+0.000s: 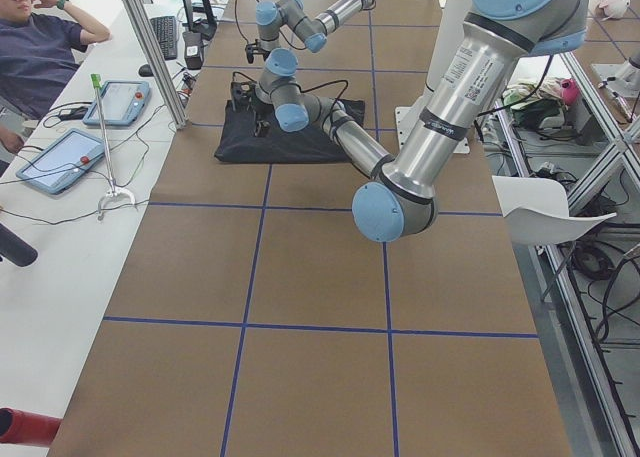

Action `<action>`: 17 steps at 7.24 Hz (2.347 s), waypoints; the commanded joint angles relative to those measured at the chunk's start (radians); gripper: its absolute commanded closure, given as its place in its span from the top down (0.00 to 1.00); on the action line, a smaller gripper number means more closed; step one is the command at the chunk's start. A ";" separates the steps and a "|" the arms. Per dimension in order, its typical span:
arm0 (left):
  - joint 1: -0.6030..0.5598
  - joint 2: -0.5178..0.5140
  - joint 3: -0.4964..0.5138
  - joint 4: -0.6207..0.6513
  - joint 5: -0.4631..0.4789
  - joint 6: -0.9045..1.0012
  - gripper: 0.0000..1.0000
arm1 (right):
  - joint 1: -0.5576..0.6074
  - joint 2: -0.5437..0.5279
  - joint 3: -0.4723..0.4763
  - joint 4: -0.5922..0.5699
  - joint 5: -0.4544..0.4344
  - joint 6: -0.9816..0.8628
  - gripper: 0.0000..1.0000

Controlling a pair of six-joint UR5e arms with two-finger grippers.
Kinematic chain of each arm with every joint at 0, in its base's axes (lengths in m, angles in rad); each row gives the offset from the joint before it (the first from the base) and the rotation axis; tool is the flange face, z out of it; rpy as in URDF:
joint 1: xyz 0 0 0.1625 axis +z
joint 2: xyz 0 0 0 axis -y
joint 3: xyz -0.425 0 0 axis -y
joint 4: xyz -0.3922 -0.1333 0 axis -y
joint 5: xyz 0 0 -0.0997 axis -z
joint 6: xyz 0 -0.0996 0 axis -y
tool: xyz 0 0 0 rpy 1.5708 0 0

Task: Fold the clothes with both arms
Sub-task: 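Lift the right gripper off the shirt's far corner while the left gripper hovers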

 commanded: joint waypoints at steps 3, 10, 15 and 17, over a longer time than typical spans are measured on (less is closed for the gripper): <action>-0.003 0.001 -0.002 0.001 -0.003 -0.001 1.00 | 0.004 0.134 -0.275 0.163 -0.058 0.001 1.00; -0.002 -0.001 -0.002 0.001 -0.005 -0.001 1.00 | 0.018 0.182 -0.422 0.206 -0.059 -0.039 1.00; -0.002 -0.001 0.000 0.000 -0.006 0.001 1.00 | 0.047 0.185 -0.416 0.197 -0.003 -0.052 1.00; -0.002 -0.001 -0.009 0.001 -0.008 0.001 1.00 | 0.055 0.148 -0.253 0.194 0.106 0.102 1.00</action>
